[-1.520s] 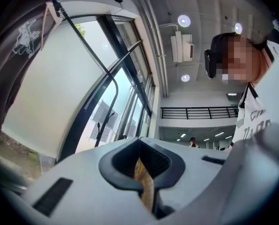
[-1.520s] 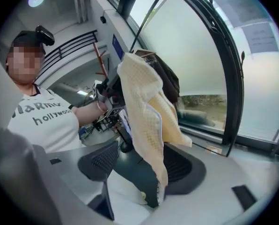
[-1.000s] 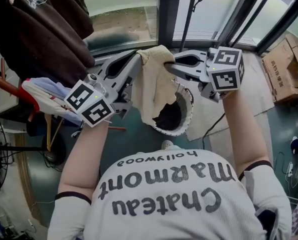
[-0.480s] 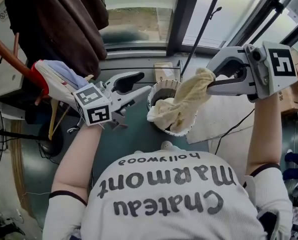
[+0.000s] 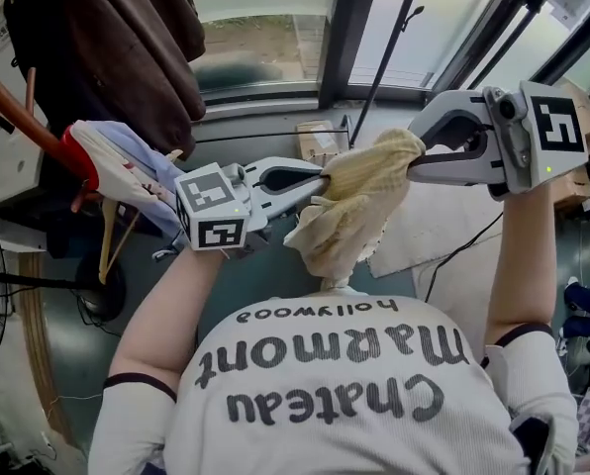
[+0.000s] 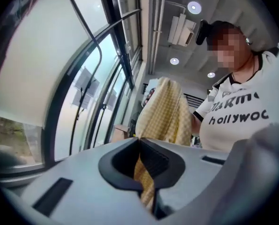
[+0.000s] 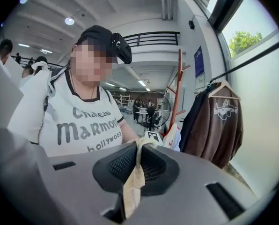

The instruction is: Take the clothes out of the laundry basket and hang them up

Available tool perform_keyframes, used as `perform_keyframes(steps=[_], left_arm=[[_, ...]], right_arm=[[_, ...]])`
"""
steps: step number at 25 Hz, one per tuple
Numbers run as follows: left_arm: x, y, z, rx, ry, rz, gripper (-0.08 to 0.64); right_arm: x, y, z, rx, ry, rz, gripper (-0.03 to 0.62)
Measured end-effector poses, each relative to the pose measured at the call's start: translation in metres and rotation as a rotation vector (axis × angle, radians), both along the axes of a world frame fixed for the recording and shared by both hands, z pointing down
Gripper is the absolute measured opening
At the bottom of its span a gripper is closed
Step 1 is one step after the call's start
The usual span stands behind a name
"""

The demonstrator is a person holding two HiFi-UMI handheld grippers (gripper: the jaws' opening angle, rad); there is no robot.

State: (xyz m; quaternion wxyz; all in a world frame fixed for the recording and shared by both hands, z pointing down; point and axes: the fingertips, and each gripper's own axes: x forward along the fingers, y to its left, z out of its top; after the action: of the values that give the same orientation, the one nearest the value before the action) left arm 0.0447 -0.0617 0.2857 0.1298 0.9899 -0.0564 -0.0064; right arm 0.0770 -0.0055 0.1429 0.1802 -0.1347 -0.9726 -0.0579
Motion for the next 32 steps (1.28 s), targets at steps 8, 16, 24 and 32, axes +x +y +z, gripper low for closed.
perform_keyframes(steps=[8, 16, 24, 32], left_arm=[[-0.109, 0.009, -0.109, 0.147, 0.168, -0.388, 0.014], [-0.201, 0.031, -0.164, 0.228, 0.262, -0.734, 0.014], [-0.255, 0.040, -0.180, 0.287, 0.333, -1.005, 0.014], [-0.302, 0.046, -0.197, 0.403, 0.376, -1.299, 0.014]], right_arm=[[-0.021, -0.053, -0.032, 0.076, -0.218, 0.268, 0.038], [-0.113, -0.082, -0.044, 0.050, -0.384, 0.363, 0.038], [-0.191, -0.115, -0.056, -0.085, -0.535, 0.188, 0.038], [-0.249, -0.126, -0.072, -0.101, -0.526, -0.081, 0.038]])
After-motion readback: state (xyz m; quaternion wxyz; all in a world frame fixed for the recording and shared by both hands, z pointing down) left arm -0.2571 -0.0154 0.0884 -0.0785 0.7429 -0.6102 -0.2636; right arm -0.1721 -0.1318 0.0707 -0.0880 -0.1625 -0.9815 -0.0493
